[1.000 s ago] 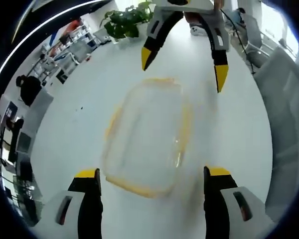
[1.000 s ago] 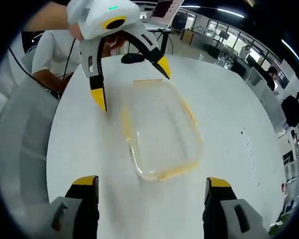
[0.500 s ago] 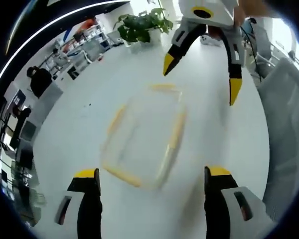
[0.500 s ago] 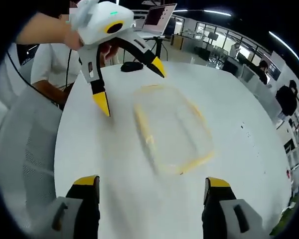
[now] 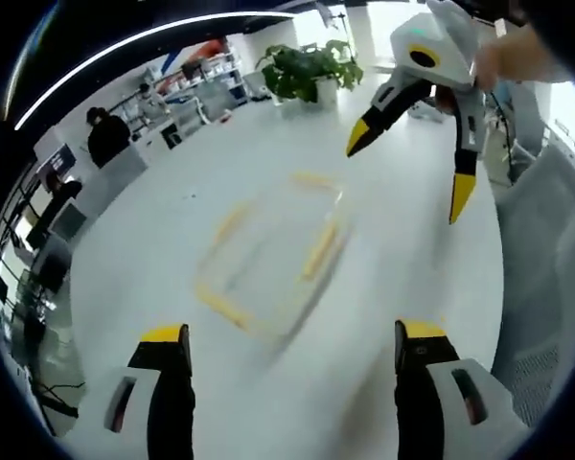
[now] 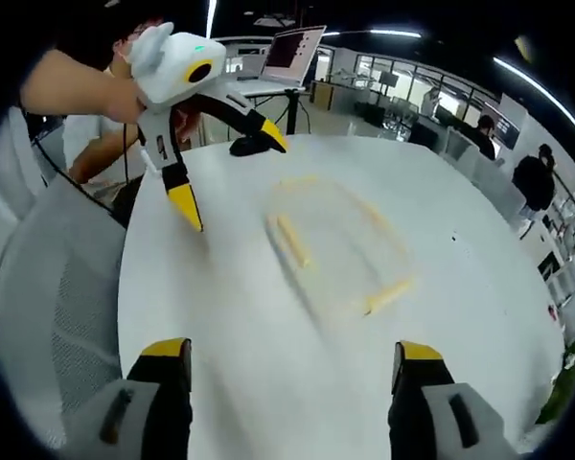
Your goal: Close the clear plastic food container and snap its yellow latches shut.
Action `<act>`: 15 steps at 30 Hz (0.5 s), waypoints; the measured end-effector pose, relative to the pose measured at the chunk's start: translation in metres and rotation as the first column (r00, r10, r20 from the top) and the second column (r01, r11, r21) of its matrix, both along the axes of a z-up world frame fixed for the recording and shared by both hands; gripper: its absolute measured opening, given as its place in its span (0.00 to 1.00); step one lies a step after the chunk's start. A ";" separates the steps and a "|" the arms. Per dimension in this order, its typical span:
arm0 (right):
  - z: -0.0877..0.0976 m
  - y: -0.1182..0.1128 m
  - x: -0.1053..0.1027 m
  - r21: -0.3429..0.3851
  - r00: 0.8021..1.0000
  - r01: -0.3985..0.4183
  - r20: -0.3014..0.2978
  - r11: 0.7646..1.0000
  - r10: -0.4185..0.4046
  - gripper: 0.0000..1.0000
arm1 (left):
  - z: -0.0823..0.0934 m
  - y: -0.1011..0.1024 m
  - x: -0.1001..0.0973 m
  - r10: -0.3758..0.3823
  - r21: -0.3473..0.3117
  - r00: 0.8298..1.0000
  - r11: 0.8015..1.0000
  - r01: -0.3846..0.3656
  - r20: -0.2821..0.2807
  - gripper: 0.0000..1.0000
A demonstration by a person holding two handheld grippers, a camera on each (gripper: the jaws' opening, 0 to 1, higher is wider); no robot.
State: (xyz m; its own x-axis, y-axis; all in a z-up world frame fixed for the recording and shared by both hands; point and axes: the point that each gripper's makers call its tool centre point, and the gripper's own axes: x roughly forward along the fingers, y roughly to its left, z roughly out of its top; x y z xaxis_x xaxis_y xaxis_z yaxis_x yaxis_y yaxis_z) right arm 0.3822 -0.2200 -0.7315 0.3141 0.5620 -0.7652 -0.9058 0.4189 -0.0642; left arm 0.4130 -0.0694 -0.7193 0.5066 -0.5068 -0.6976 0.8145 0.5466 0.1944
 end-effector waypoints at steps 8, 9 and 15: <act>0.006 -0.006 -0.012 0.072 0.997 0.072 0.025 0.995 -0.074 0.85 | 0.000 0.000 -0.019 0.037 -0.093 0.999 0.995 -0.040 -0.026 0.87; 0.008 -0.006 -0.014 0.092 0.996 0.081 0.028 0.993 -0.083 0.85 | 0.000 0.002 -0.023 0.037 -0.088 0.999 0.995 -0.039 -0.022 0.87; 0.019 -0.009 -0.022 0.145 0.989 0.112 0.079 0.983 -0.124 0.87 | 0.003 0.009 -0.033 0.072 -0.112 0.997 0.991 -0.072 0.004 0.87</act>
State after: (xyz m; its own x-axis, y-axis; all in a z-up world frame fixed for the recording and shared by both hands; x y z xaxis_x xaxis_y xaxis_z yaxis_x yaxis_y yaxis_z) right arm 0.3601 -0.2294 -0.7129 0.4471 0.6166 -0.6480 -0.8428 0.5331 -0.0742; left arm 0.3804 -0.0606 -0.7166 0.5497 -0.5432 -0.6347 0.7710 0.6224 0.1351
